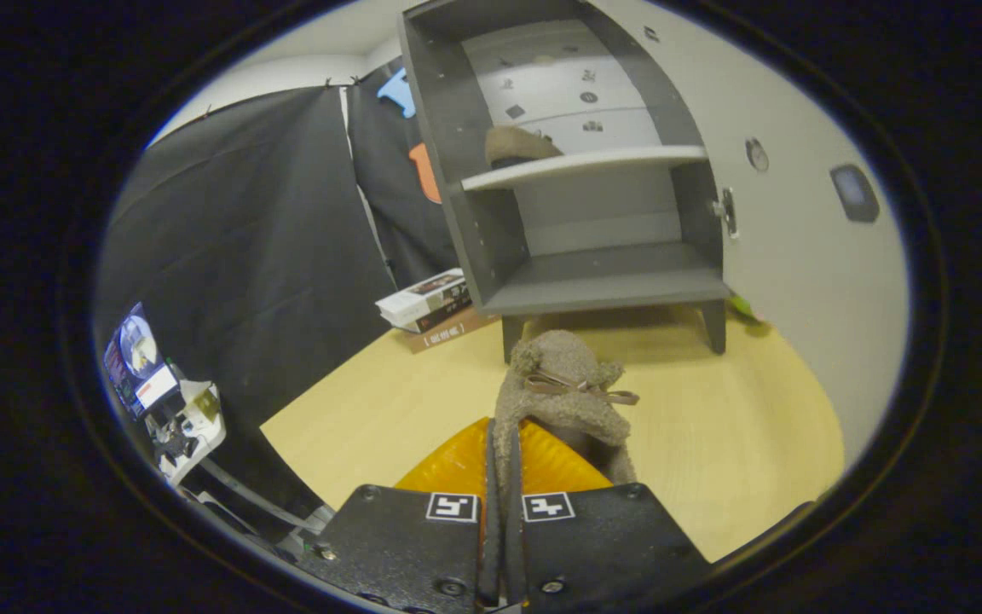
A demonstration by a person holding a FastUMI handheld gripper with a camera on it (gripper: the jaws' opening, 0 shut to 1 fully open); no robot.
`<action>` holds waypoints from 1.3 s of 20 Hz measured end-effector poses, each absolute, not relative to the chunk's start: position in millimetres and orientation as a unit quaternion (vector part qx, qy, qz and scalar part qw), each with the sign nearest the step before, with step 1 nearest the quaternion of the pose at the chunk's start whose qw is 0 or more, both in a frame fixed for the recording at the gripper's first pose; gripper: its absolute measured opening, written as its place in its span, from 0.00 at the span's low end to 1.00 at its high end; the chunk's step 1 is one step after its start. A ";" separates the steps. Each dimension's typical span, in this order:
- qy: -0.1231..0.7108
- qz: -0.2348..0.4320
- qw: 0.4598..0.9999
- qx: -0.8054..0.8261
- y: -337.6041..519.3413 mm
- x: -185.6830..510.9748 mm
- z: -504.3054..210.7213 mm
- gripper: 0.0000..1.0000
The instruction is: Open the shoe cabinet door, grab the shoes and put them into the shoe cabinet, then close the shoe cabinet door.
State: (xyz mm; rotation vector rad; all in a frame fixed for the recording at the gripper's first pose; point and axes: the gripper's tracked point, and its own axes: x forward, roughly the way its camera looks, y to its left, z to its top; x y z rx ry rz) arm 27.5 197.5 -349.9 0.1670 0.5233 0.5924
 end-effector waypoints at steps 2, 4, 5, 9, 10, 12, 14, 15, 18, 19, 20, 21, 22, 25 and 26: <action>0.235 0.283 0.927 0.076 194.3 31.8 -317.1 0.06; 0.218 0.287 0.930 0.071 193.5 34.2 -277.8 0.06; 0.207 0.289 0.932 0.070 192.2 35.4 -255.4 0.06; 0.153 0.270 0.949 0.051 177.8 51.7 -165.9 0.06; 0.144 0.260 0.954 0.047 173.1 55.0 -143.7 0.06; 0.124 0.248 0.960 0.035 168.0 63.8 -101.9 0.06; 0.098 0.230 0.968 0.015 160.6 73.6 -58.2 0.06; 0.087 0.219 0.972 0.005 158.5 78.8 -38.8 0.06; 0.060 0.183 0.981 -0.014 154.9 89.5 9.7 0.06; 0.060 0.178 0.982 -0.012 158.5 92.5 23.0 0.06; 0.060 0.174 0.983 -0.014 161.3 97.4 32.7 0.06; 0.059 0.168 0.984 -0.016 163.8 104.9 43.2 0.06; 0.060 0.163 0.985 -0.023 165.9 113.3 49.2 0.06; 0.059 0.136 0.988 -0.048 166.0 136.5 59.2 0.06; 0.062 0.129 0.988 -0.057 166.8 148.7 57.9 0.06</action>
